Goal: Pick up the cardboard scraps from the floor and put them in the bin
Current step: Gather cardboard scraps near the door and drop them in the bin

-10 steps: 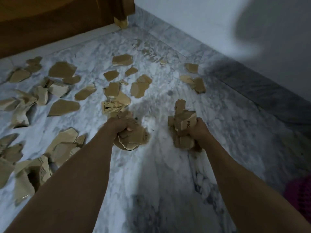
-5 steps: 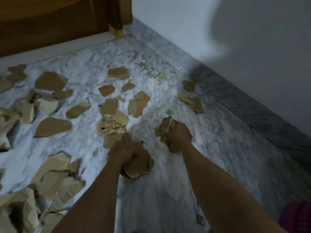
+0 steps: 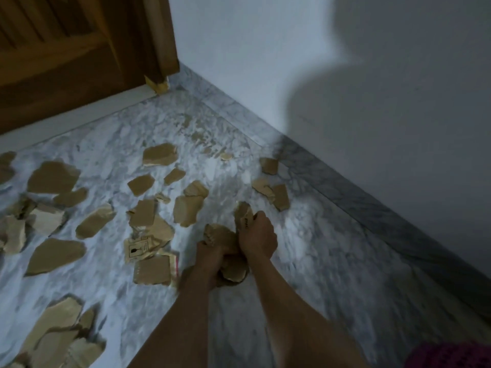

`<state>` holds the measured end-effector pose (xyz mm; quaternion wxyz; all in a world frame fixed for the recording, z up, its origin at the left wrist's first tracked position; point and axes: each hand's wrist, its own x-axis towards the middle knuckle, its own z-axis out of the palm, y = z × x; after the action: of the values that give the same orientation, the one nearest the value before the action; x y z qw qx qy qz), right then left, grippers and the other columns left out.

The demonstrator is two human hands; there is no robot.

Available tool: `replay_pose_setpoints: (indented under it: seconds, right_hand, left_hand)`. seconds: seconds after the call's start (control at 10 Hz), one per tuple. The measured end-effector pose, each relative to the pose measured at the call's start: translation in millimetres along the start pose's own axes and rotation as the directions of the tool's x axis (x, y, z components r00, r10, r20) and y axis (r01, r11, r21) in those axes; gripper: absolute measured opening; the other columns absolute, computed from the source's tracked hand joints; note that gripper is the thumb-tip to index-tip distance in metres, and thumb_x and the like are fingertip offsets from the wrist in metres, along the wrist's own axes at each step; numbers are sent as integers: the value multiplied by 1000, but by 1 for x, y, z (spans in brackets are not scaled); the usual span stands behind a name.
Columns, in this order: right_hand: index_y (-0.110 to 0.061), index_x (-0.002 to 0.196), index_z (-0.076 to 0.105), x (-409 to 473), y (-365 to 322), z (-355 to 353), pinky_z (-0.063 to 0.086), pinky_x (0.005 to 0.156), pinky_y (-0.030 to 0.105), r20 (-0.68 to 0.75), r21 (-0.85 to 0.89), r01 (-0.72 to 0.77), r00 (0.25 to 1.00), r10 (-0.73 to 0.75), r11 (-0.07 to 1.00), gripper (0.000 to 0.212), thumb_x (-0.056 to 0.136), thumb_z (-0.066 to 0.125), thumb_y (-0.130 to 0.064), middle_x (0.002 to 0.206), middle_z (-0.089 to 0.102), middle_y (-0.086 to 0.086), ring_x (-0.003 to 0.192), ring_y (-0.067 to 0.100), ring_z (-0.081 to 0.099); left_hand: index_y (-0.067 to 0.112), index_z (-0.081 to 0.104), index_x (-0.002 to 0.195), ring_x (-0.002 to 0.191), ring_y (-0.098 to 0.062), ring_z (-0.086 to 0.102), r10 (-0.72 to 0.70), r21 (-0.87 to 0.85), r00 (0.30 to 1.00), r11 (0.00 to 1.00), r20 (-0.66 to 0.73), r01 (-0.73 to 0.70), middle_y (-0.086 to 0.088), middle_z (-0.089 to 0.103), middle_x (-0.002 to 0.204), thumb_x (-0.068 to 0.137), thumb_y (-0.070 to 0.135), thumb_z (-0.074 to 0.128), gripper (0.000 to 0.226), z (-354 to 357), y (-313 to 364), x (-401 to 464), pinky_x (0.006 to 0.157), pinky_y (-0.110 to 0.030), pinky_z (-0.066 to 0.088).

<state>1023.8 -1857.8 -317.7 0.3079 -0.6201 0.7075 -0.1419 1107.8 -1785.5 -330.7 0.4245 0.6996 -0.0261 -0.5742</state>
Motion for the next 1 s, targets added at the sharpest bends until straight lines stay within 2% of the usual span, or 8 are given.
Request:
replay_pose_setpoints:
  seconds: [0.1,0.2,0.3,0.4,0.5,0.7,0.8,1.0]
  right_hand:
    - [-11,114,57,42,-4,-33,45,81,34,109,163,-35,994,18,986,30,97,56,-36,113,63,7,103,27,61]
    - [-8,135,53,127,12,-49,49,82,21,186,297,-154,977,101,942,48,91,69,-21,129,62,9,109,22,62]
    - [-1,133,55,172,24,-43,48,70,13,285,329,-181,955,85,927,68,72,86,-4,127,62,11,102,19,63]
    - [1,137,49,197,25,-30,49,98,30,340,183,-150,937,80,972,76,71,87,-5,135,56,13,123,28,56]
    - [-3,154,17,200,38,-6,41,107,39,360,31,-175,920,152,984,110,72,89,-18,153,37,17,137,32,42]
    - [-15,154,21,208,44,17,28,116,51,161,-210,-194,960,230,958,83,89,64,-44,158,18,16,144,34,24]
    - [-12,152,24,219,45,13,36,111,43,224,-157,-120,962,154,980,85,86,70,-38,151,36,13,136,31,39]
    - [-10,134,53,212,56,-23,51,85,31,415,-30,-77,906,83,997,71,70,84,-7,128,61,8,118,30,60]
  left_hand:
    - [-4,59,123,84,-33,65,-24,-40,998,999,-57,22,-25,66,122,90,5,65,35,18,24,1,71,-40,55]
    - [-5,67,114,92,-39,66,-22,-13,998,1000,-65,21,-25,69,113,88,5,70,28,11,53,32,79,-50,55]
    - [-1,69,110,97,-44,68,5,16,998,1000,-59,-4,-24,70,106,84,5,72,27,6,72,72,80,-58,57]
    - [-1,69,108,96,-44,68,81,15,993,997,-81,-80,-24,71,105,78,3,77,31,-4,87,109,66,-48,58]
    - [-1,69,107,94,-41,69,97,58,990,994,-105,-91,-22,72,104,77,2,78,32,-14,89,117,72,-48,58]
    - [5,68,103,91,-37,68,173,138,966,979,-192,-148,-15,71,98,76,4,78,29,-20,89,117,80,-48,58]
    - [9,66,95,92,-37,66,184,176,958,973,-218,-147,-15,69,97,76,11,80,23,-16,91,125,82,-49,58]
    - [28,62,107,110,-42,54,178,426,943,904,-281,-43,-11,49,133,33,60,77,82,-55,56,233,80,-60,55]
